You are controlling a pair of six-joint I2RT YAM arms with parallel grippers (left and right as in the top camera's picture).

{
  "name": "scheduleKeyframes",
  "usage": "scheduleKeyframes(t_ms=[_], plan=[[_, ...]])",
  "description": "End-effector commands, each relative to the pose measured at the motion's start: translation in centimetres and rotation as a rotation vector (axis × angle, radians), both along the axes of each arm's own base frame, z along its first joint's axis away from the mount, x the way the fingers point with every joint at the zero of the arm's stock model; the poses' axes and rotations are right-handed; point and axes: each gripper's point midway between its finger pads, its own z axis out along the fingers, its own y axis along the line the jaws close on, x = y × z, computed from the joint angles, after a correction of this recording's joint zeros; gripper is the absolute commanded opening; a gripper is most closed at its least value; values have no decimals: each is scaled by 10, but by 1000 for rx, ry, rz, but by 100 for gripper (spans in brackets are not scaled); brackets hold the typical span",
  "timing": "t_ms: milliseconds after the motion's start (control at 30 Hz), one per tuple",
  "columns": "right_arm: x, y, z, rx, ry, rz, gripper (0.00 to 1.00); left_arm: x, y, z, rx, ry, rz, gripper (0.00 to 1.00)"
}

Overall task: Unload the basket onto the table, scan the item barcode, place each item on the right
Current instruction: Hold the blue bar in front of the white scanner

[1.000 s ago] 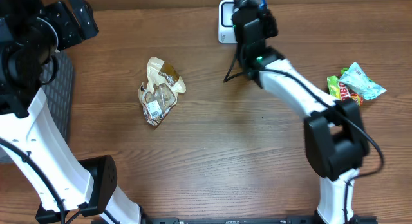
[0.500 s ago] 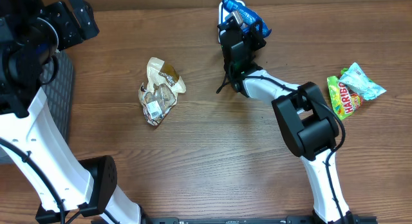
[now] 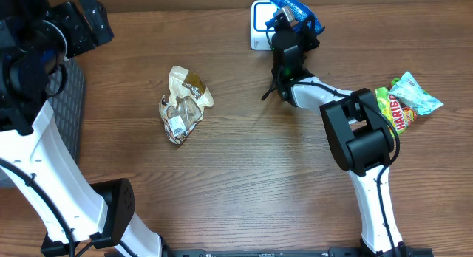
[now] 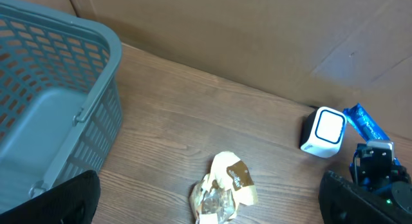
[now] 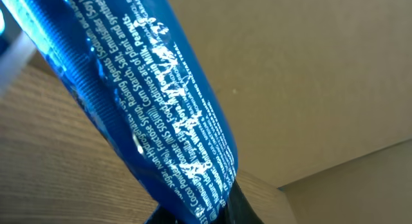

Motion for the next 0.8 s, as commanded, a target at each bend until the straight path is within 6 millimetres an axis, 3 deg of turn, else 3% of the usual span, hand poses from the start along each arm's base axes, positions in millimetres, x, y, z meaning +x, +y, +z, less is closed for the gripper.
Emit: scheduleKeyframes(t_ms=[0, 200, 600, 767], plan=[[7, 13, -8, -41, -4, 62, 4, 2, 4, -1, 2, 2, 17, 100], [11, 23, 7, -2, -97, 103, 4, 2, 4, -1, 2, 2, 17, 100], [18, 44, 12, 21, -123, 235, 4, 2, 4, -1, 2, 2, 17, 100], [19, 43, 12, 20, -122, 236, 4, 2, 4, -1, 2, 2, 17, 100]])
